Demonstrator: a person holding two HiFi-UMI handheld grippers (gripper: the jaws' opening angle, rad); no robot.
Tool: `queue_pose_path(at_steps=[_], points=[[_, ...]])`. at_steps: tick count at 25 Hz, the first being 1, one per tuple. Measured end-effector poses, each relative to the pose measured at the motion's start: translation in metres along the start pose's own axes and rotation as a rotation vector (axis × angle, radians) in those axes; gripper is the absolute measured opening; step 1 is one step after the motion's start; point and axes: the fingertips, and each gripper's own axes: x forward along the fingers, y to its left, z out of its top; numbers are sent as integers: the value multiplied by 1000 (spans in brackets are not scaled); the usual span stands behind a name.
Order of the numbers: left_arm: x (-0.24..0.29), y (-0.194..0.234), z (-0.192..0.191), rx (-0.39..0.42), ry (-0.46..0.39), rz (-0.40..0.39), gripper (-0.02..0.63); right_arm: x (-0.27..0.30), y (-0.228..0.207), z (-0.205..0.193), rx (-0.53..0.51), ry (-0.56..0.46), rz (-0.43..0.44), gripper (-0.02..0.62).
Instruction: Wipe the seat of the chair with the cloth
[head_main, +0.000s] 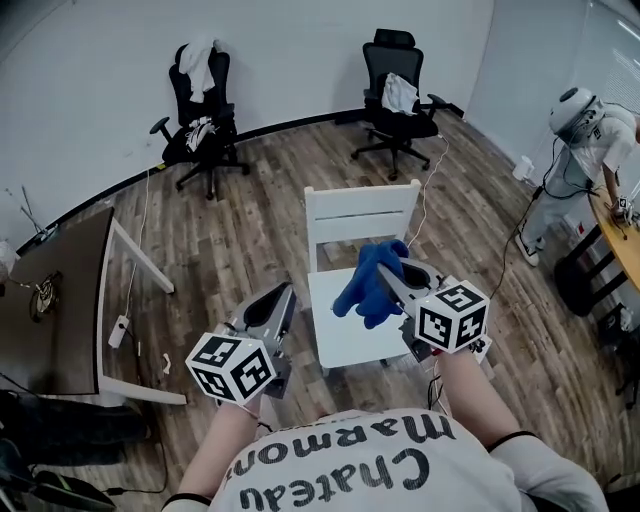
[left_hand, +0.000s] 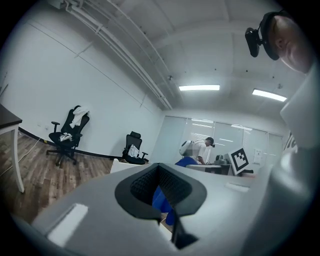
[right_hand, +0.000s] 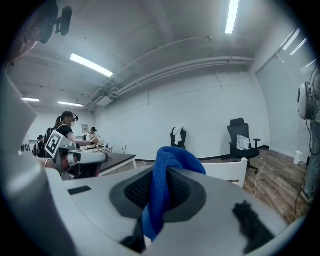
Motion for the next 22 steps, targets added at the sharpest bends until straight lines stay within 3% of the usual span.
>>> queue_pose_path(at_steps=[22], points=[[-16,-20,-15,-17,-2,89,6,-13,-1,-20,0,54,71,46]])
